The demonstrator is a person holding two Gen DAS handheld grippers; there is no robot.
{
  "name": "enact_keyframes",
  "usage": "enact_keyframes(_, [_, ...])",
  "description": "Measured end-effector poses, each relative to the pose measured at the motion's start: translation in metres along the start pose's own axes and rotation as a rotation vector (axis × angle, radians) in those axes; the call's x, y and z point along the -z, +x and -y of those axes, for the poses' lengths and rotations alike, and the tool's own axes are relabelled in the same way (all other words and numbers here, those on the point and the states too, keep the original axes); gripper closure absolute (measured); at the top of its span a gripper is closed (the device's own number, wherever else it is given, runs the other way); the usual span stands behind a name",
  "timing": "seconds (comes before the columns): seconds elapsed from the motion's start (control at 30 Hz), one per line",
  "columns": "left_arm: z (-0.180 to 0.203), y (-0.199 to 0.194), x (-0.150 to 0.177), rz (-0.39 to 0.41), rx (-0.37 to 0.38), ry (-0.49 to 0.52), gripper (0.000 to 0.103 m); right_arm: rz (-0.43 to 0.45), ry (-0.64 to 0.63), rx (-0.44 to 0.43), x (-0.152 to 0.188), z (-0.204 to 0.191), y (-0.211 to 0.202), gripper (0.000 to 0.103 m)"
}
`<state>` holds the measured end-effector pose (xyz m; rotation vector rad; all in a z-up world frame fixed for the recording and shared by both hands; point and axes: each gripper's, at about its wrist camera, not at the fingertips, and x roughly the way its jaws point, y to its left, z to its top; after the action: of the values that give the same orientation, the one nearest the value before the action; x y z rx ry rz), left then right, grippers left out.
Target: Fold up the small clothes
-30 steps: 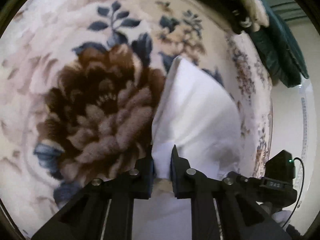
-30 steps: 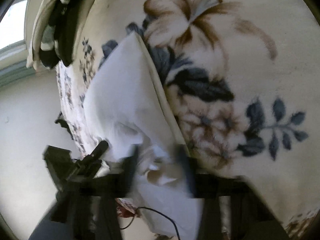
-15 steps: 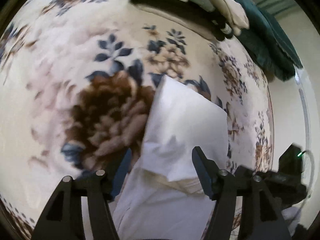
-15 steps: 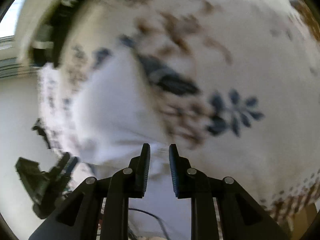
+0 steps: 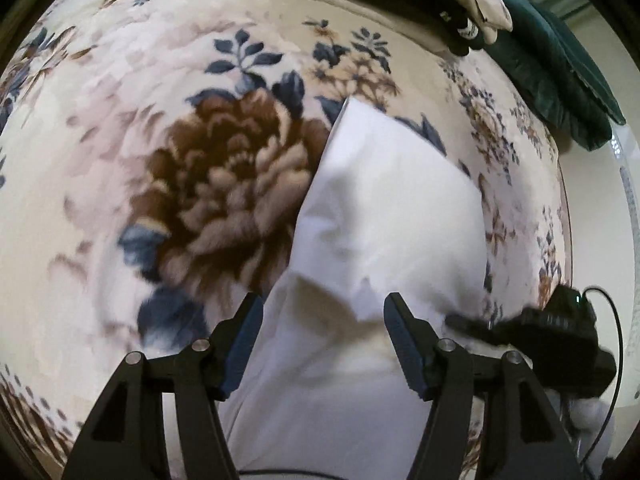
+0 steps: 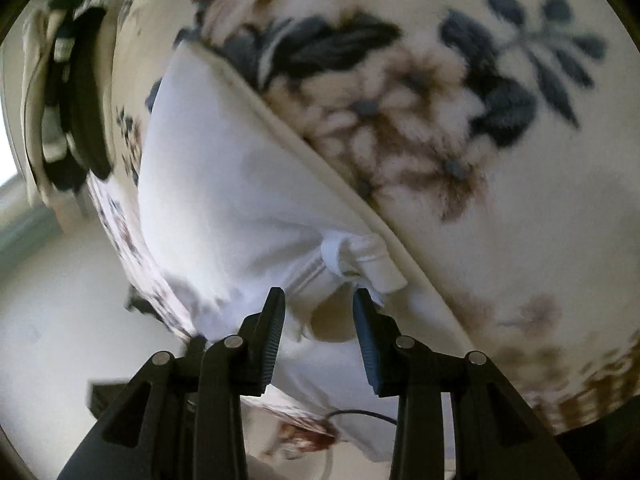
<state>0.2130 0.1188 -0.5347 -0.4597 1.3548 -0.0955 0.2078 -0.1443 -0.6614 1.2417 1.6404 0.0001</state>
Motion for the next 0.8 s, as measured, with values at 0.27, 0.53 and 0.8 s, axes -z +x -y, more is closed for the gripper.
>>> enact_keyframes(0.27, [-0.019,-0.018,0.029,0.019,-0.012,-0.032,0.043,0.056,-0.135,0.079,0.024,0.01,-0.019,0.103])
enact_keyframes(0.53, [-0.059,-0.059,0.084,-0.052,0.008,-0.065,0.043,0.004,-0.264,0.1,0.047,0.023,-0.058,0.043])
enact_keyframes(0.8, [-0.103,-0.037,0.154,-0.259,0.025,-0.109,0.043,-0.159,-0.266,0.241,0.084,0.116,-0.077,0.043])
